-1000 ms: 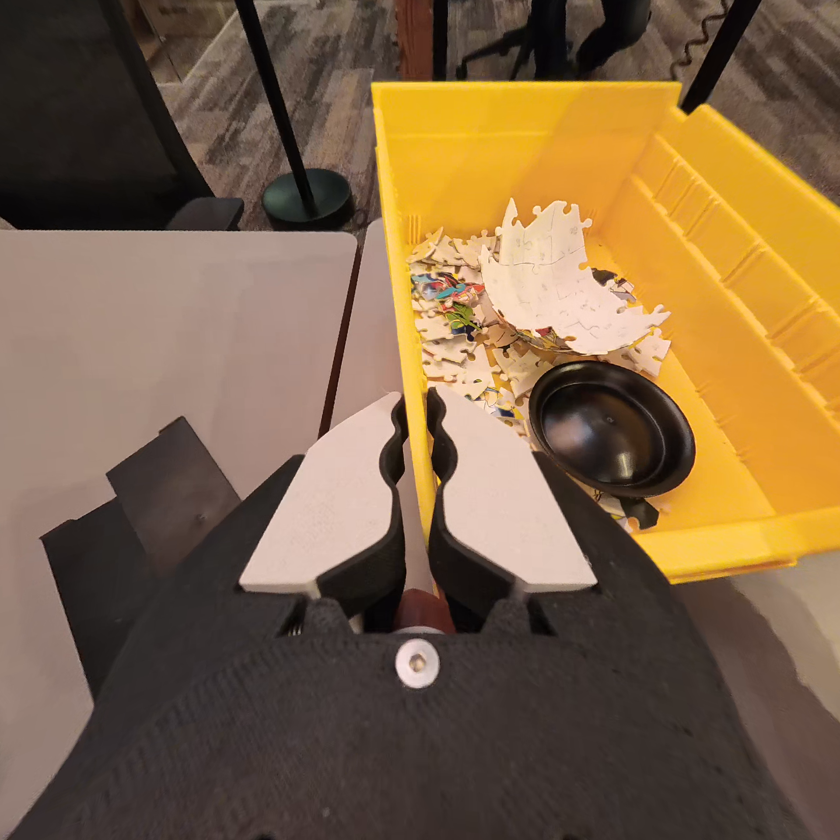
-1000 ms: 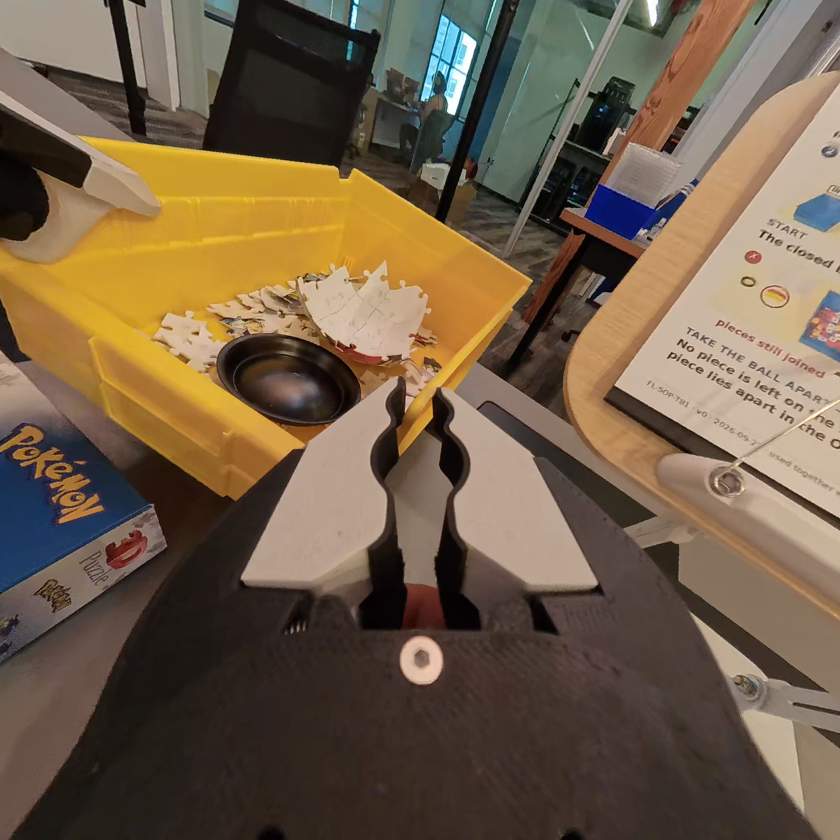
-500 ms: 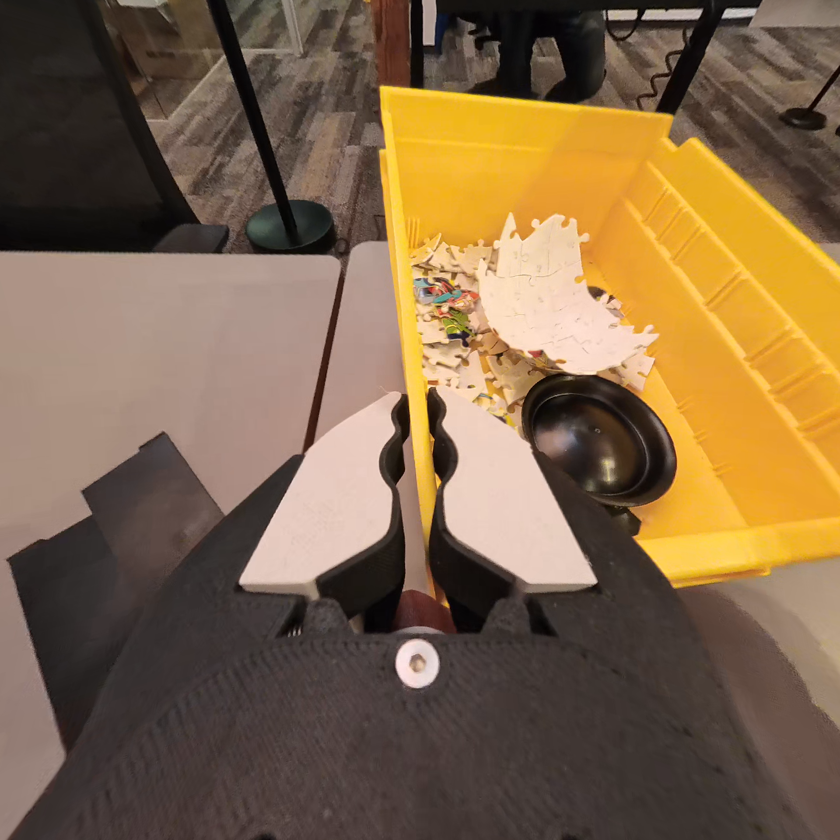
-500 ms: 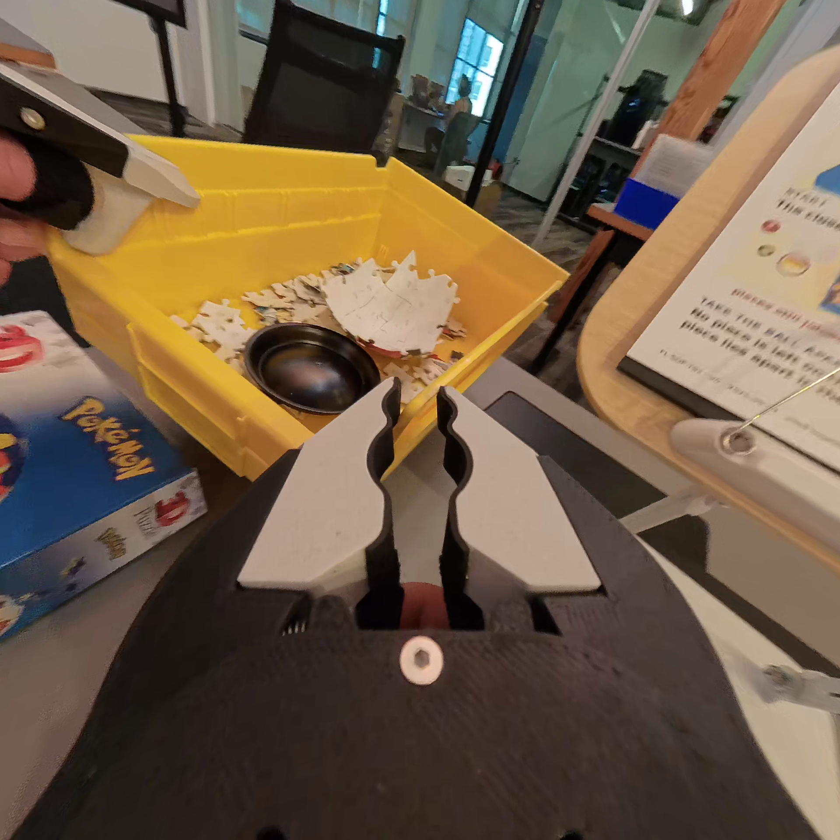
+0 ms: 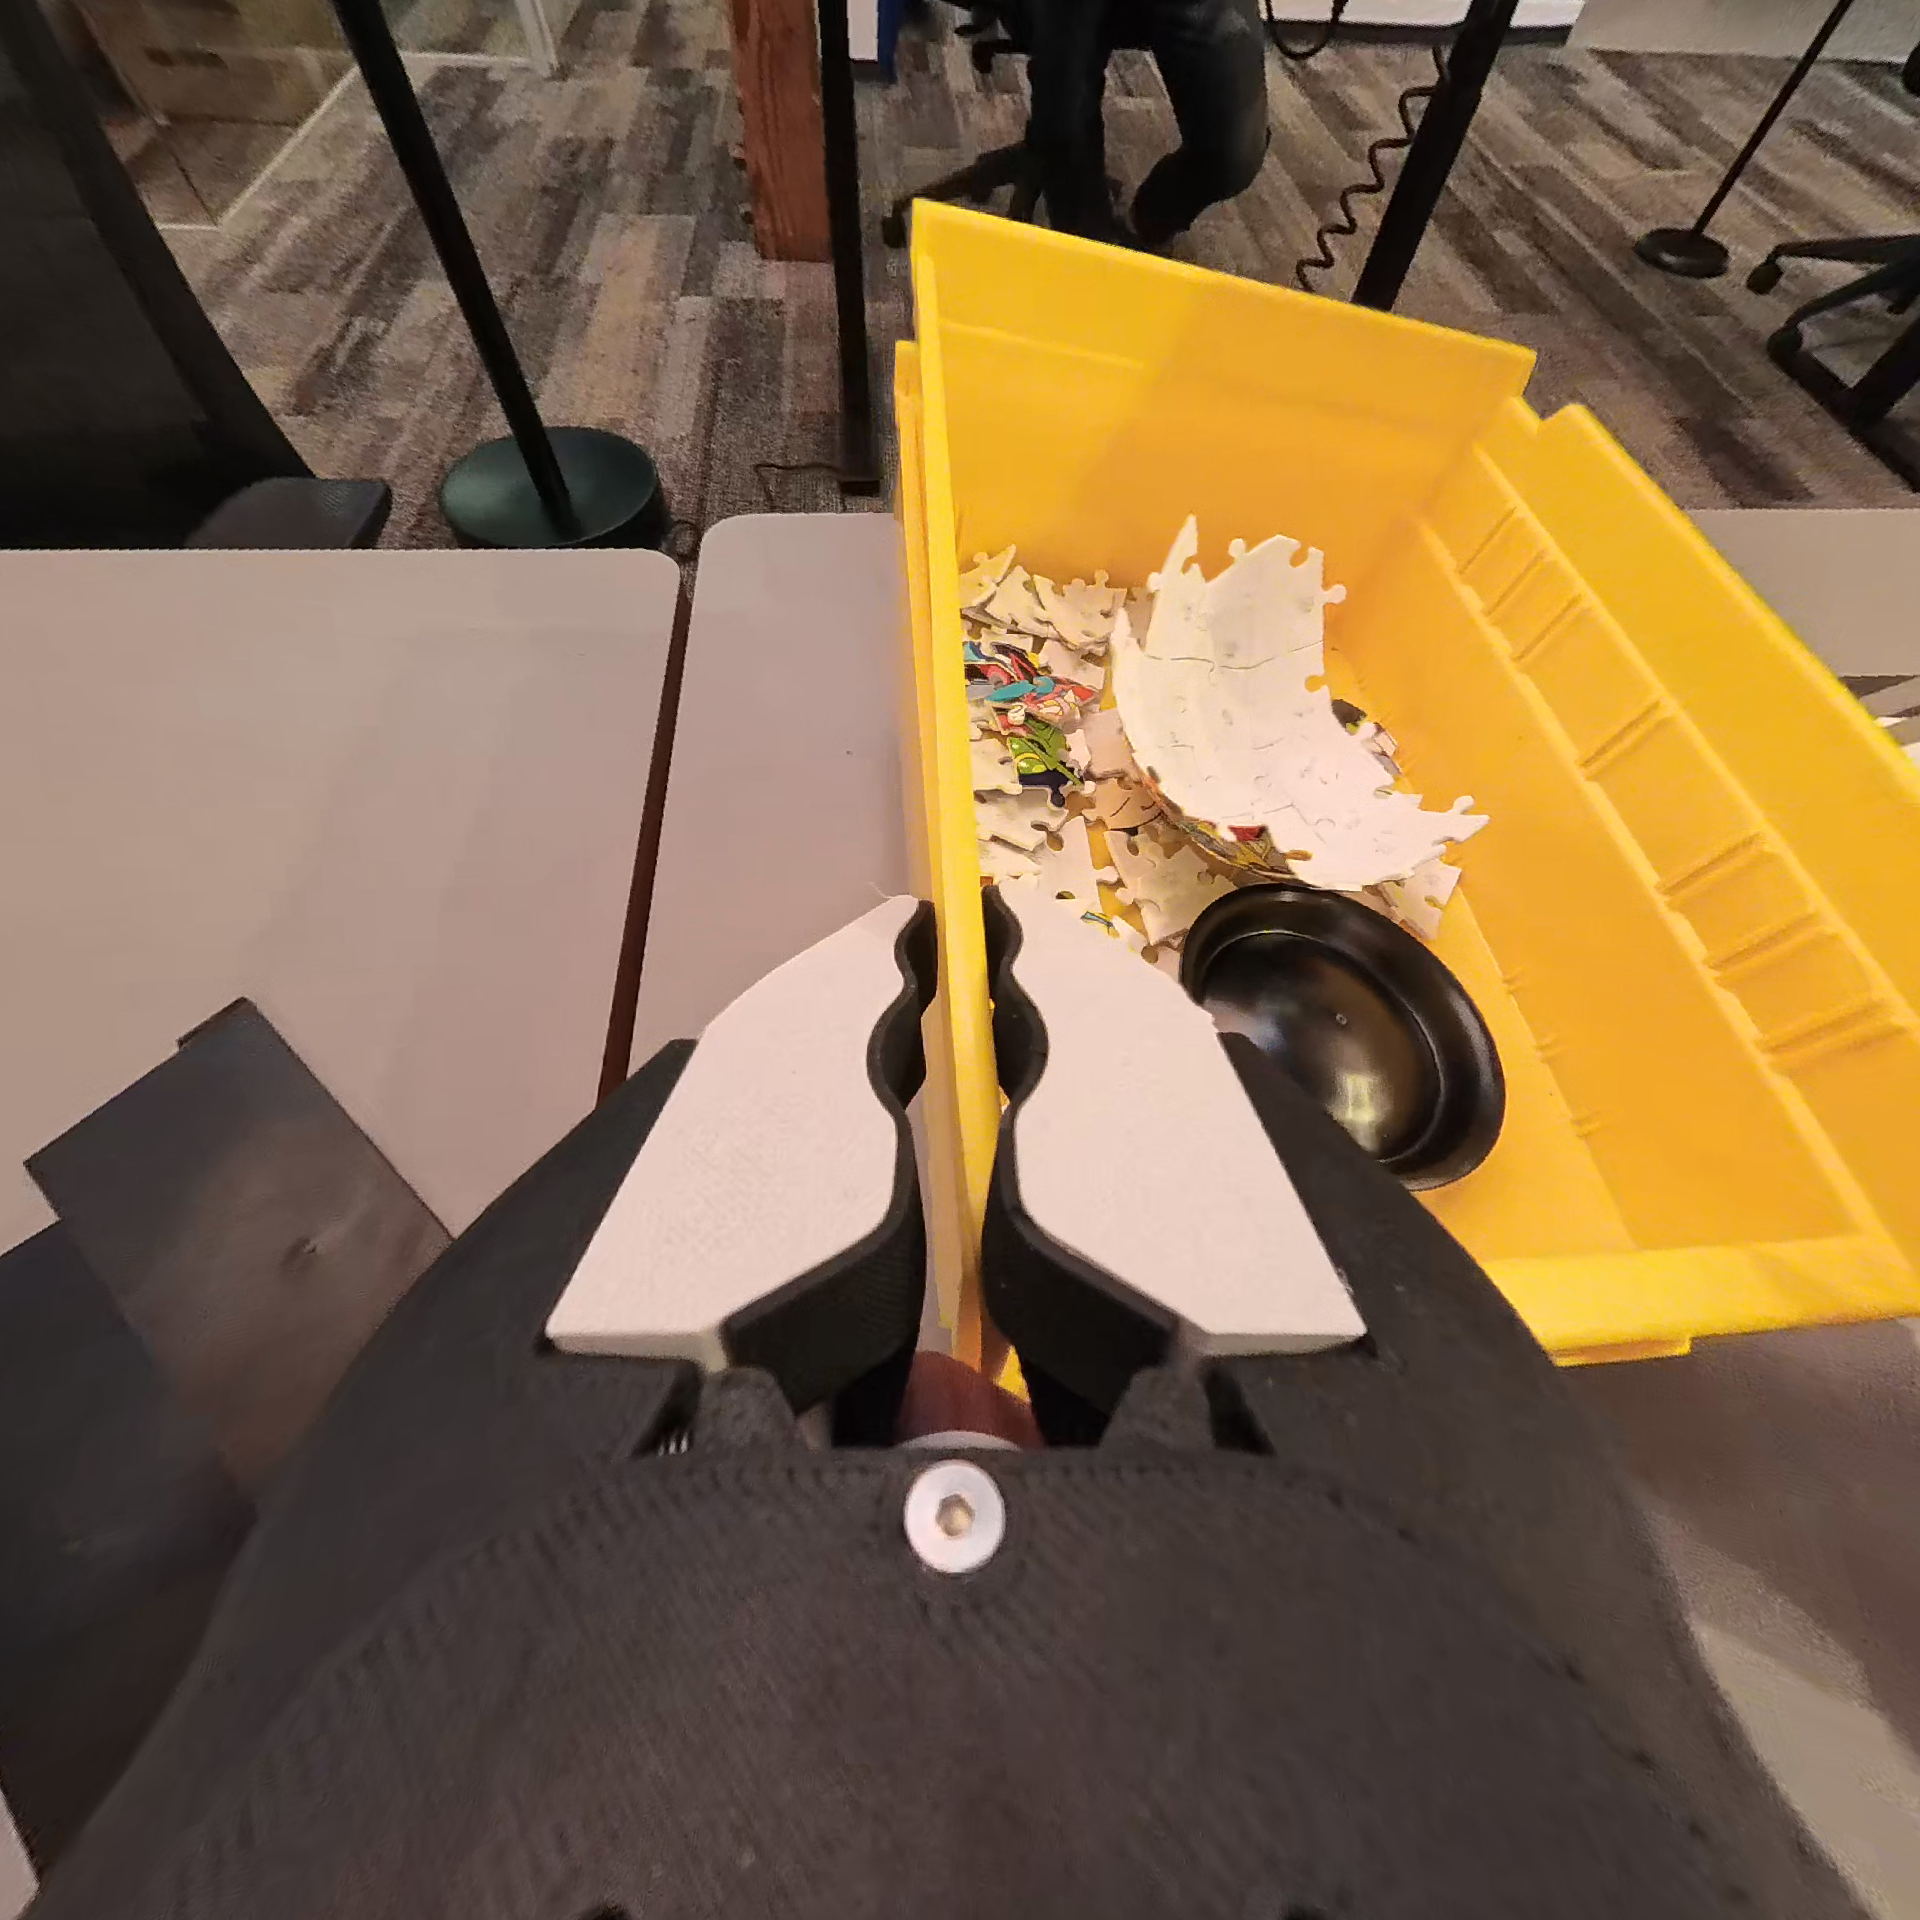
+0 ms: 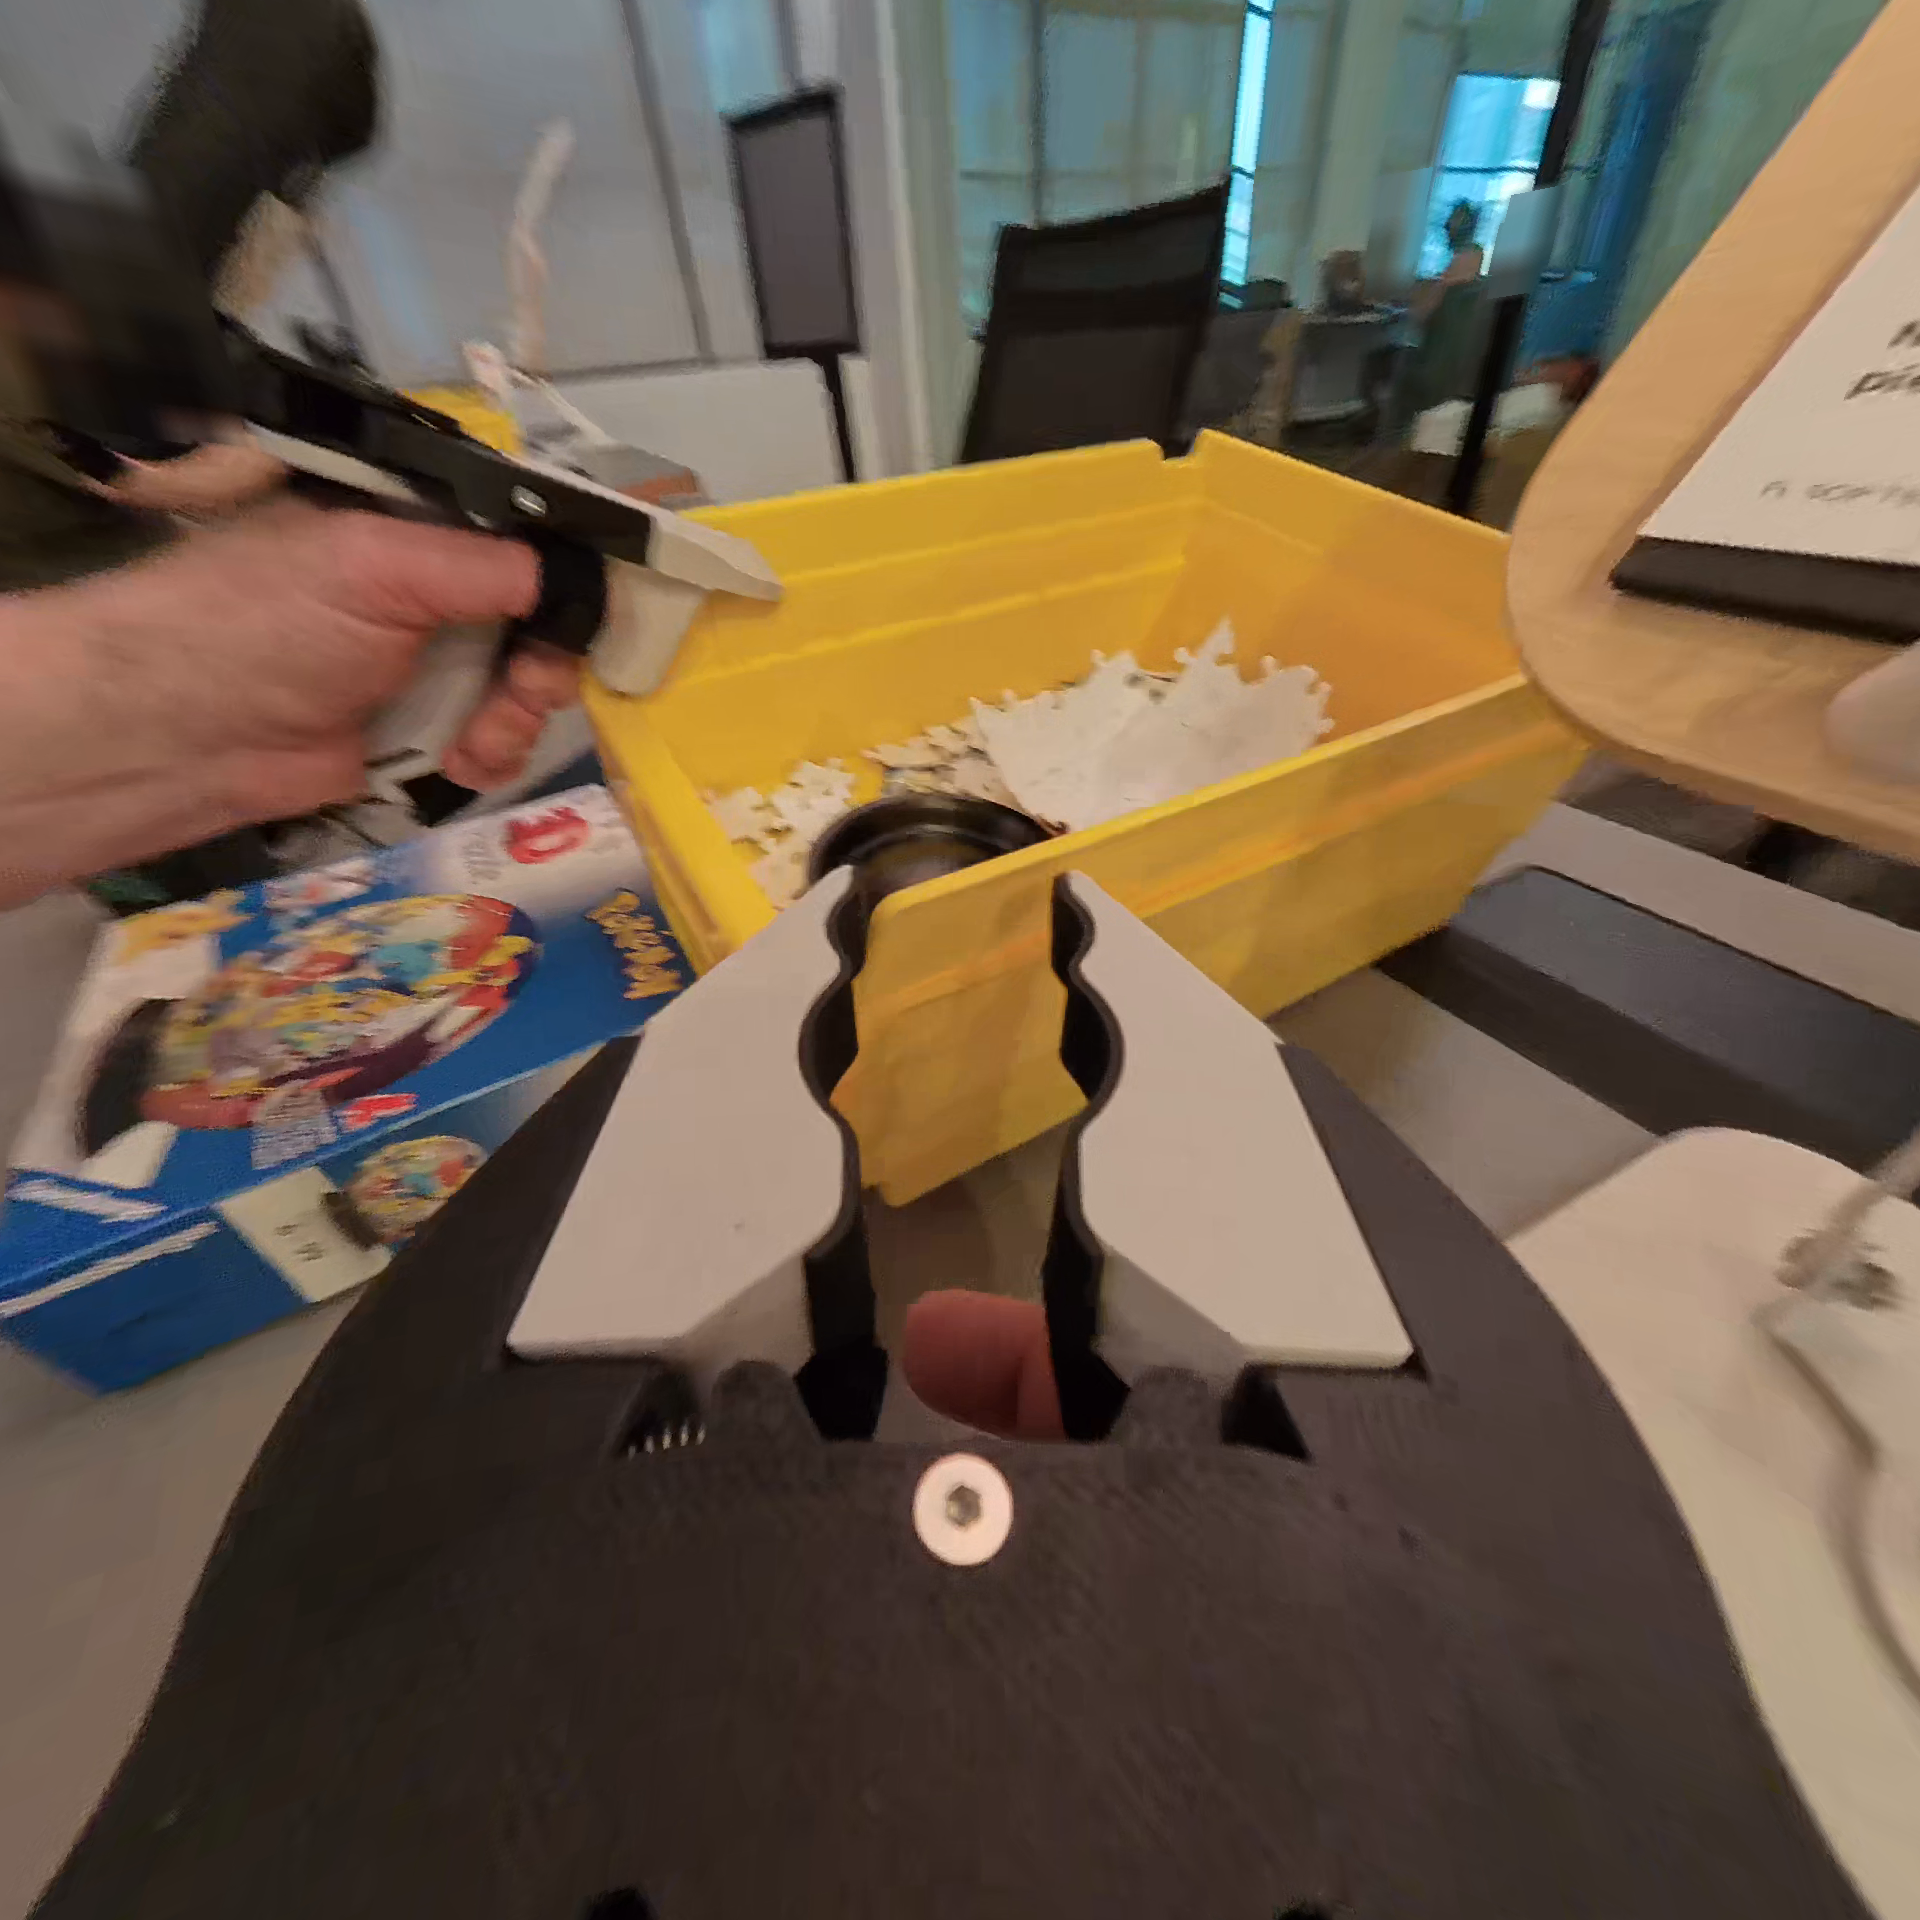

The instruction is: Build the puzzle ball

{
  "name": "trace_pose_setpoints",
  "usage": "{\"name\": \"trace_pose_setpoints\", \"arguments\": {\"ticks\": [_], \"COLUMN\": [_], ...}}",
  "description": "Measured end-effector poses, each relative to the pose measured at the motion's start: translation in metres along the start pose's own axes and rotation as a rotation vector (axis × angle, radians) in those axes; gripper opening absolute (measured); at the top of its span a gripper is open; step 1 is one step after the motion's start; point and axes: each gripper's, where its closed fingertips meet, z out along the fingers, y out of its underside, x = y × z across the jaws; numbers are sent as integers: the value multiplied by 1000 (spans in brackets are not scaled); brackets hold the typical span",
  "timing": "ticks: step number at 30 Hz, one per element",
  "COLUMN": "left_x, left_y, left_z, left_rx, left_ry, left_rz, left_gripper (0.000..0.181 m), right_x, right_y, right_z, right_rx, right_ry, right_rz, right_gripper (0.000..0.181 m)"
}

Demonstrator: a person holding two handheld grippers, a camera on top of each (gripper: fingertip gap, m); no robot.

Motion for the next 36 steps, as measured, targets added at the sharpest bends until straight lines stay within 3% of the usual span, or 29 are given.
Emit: {"name": "trace_pose_setpoints", "arguments": {"ticks": [4, 10, 18, 20, 24, 28, 32, 36], "left_x": [-5, -7, -5, -2, -10, -26, -30, -30], "left_y": [3, 5, 15, 10, -34, -34, -31, -16], "left_z": [4, 6, 5, 1, -8, 29, 57, 80], "left_rx": [-15, -47, -139, -145, -101, -324, -523, -639], "left_ry": [8, 14, 33, 51, -2, -67, -31, -21], "left_rz": [-13, 64, 192, 213, 276, 360, 325, 334], "left_gripper": [8, 8, 12, 17, 25, 35, 53, 49], "right_x": [-5, -9, -3, -2, -1, -1, -1, 0], "right_y": [6, 7, 3, 2, -2, -3, -3, -2], "right_z": [-2, 8, 6, 4, 4, 5, 5, 7], "right_rx": [-15, -86, -122, -111, -106, -112, -110, -119], "right_ry": [-101, 19, 218, 253, 279, 290, 304, 341], "right_rz": [35, -172, -251, -242, -247, -253, -266, -282], "right_gripper": [40, 34, 20, 17, 15, 14, 15, 16]}}
